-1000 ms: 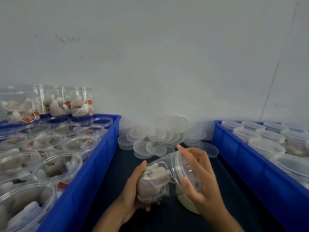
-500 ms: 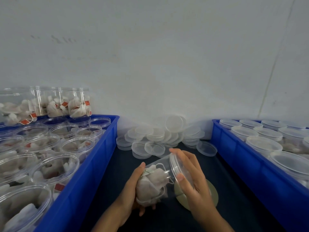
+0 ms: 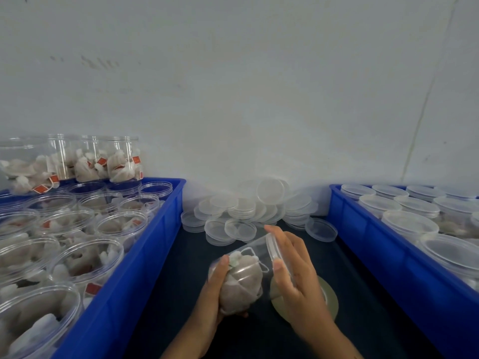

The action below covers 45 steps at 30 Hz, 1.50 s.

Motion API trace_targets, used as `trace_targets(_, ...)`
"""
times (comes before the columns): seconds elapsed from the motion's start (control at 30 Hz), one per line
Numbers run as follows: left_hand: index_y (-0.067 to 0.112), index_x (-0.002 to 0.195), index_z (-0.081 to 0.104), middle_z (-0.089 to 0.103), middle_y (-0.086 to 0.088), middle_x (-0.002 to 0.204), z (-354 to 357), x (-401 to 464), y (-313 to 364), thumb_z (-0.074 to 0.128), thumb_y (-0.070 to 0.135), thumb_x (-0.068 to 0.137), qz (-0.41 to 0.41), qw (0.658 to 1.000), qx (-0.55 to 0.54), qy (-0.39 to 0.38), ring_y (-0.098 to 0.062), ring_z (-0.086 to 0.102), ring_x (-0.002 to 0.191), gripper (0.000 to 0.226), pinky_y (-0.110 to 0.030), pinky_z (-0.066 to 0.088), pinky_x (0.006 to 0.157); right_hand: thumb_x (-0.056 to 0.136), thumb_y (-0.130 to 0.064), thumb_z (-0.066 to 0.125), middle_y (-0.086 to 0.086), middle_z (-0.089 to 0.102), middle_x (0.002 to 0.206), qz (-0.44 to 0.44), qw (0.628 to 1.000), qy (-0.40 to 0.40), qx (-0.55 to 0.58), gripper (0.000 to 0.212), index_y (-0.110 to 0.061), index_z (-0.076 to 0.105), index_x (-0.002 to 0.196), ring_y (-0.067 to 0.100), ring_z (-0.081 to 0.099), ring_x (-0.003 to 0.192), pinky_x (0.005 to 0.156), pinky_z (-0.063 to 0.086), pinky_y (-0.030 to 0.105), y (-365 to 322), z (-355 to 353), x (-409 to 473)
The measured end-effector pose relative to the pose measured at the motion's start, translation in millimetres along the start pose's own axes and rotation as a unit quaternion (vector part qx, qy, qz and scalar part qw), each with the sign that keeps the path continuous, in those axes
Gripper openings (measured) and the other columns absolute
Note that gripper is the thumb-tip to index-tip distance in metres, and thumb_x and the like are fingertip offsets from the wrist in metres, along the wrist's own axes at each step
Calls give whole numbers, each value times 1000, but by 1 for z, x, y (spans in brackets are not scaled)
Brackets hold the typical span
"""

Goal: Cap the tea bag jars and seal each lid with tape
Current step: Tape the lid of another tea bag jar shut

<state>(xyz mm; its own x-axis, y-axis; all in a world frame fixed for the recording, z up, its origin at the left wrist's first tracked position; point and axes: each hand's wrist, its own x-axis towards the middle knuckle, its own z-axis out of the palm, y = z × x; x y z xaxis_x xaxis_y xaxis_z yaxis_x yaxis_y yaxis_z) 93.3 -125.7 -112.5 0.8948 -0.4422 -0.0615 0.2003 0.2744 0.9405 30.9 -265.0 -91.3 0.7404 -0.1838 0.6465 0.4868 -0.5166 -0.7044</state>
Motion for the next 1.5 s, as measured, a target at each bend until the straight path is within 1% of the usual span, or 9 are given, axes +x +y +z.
trace_targets(0.23,26,112,68,73,-19,93,-10,-1,5,48,64,73,6,998,49,-33,-30,68,67,58,-29,49,47,81,-56,51,-20,44,114,23,998,-8,62,40,-56,53,121,2,53,104,80,48,15,-7,2,1)
trace_targets(0.4,9,108,69,64,-25,76,-23,1,13,37,69,83,-49,993,56,-92,-31,59,57,72,-25,42,44,87,-39,55,-19,38,132,-98,992,-58,-52,44,-48,50,129,17,47,121,92,47,25,-9,-1,-1)
trace_targets(0.53,18,115,63,73,-19,86,-14,-1,7,45,62,78,-15,998,40,-37,-30,67,64,61,-29,49,48,87,-43,48,-13,41,127,-45,999,-20,-20,44,-49,48,130,11,49,115,84,46,13,-2,3,1)
trace_targets(0.7,24,126,54,65,-14,119,-2,-1,-1,67,57,74,63,994,70,51,-33,64,106,63,-51,54,90,91,-48,38,-15,46,127,6,1000,9,26,41,-42,46,131,5,49,120,92,38,9,7,5,-2)
trace_targets(0.9,23,116,61,68,-11,113,-5,-1,-3,48,50,77,109,989,67,71,-31,65,104,49,-56,48,97,87,-52,47,-23,49,120,53,995,-1,81,37,-53,51,124,-1,51,115,90,43,14,4,4,4)
trace_targets(1.07,29,116,59,72,-1,105,-7,2,-6,51,51,76,74,995,50,37,-22,70,96,47,-44,56,86,84,-52,52,-28,47,127,103,988,3,115,45,-55,48,128,-13,45,118,87,43,7,9,0,-1)
trace_targets(1.23,32,109,58,69,6,94,-7,3,-8,52,54,71,118,986,108,44,-8,69,84,44,-23,56,69,85,-56,46,-8,57,119,105,988,42,106,46,-39,53,127,6,55,114,99,47,35,7,4,1)
trace_targets(1.37,38,109,51,61,5,108,-8,-1,-5,54,51,75,126,980,156,4,7,66,82,37,-11,51,60,92,-49,52,-3,56,119,85,992,40,85,37,-37,54,126,6,57,110,95,50,36,1,-6,8)
trace_targets(1.5,53,128,34,42,33,131,-14,-2,-6,90,43,54,220,918,330,-6,20,45,114,94,-5,45,82,85,-31,68,-2,54,120,42,998,43,31,37,-38,59,121,13,61,103,81,56,28,-1,-14,6)
